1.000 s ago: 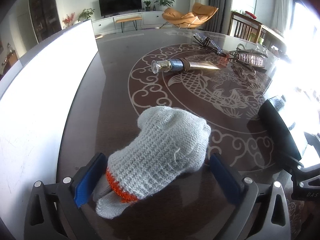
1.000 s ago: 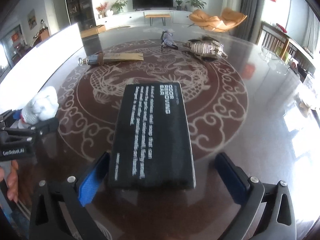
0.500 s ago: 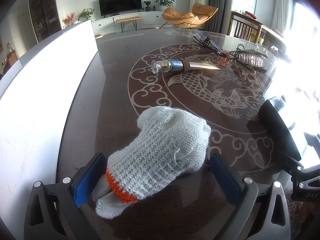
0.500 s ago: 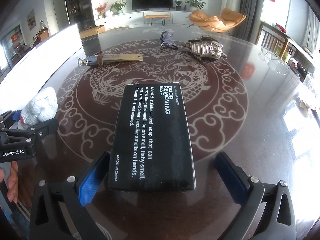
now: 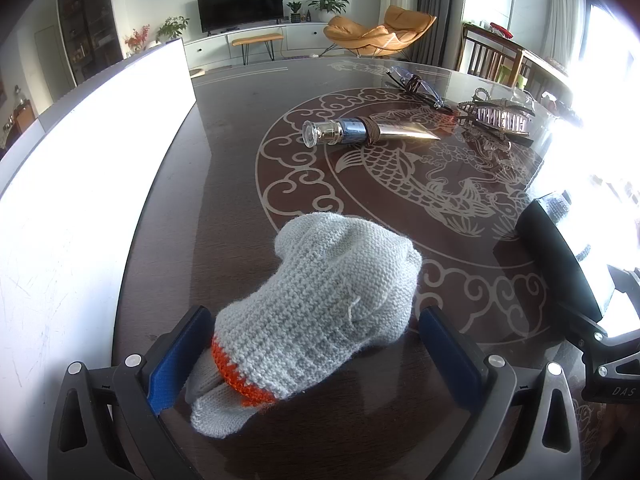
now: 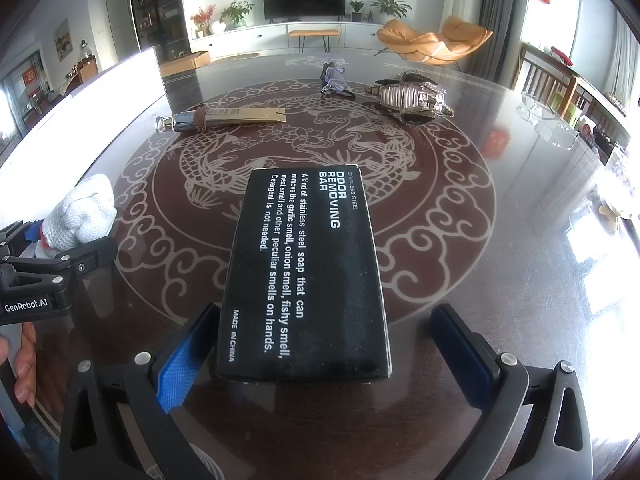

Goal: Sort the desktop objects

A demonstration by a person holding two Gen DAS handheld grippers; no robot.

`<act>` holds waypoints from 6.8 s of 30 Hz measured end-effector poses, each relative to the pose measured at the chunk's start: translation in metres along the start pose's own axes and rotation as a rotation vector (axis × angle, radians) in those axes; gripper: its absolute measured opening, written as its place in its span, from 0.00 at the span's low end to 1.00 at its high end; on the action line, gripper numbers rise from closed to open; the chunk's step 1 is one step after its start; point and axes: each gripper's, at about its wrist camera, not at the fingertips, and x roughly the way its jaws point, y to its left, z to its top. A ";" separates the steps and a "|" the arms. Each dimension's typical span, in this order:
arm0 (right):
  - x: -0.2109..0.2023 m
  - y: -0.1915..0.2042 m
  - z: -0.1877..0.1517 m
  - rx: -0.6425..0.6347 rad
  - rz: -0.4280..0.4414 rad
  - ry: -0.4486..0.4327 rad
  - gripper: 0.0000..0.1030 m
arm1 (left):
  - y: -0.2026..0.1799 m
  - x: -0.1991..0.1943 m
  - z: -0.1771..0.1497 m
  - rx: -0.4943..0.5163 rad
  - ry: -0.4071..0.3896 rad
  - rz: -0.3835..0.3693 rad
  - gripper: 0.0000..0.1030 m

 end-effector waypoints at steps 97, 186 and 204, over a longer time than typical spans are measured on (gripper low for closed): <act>-0.023 -0.026 0.029 -0.004 0.115 0.092 0.57 | -0.009 -0.054 0.014 -0.037 -0.029 -0.158 0.42; -0.041 -0.066 -0.019 0.206 -0.147 -0.001 1.00 | -0.079 0.004 0.003 0.075 -0.005 -0.063 1.00; -0.041 -0.066 -0.020 0.207 -0.148 -0.002 1.00 | -0.078 0.006 0.006 0.076 0.001 -0.062 1.00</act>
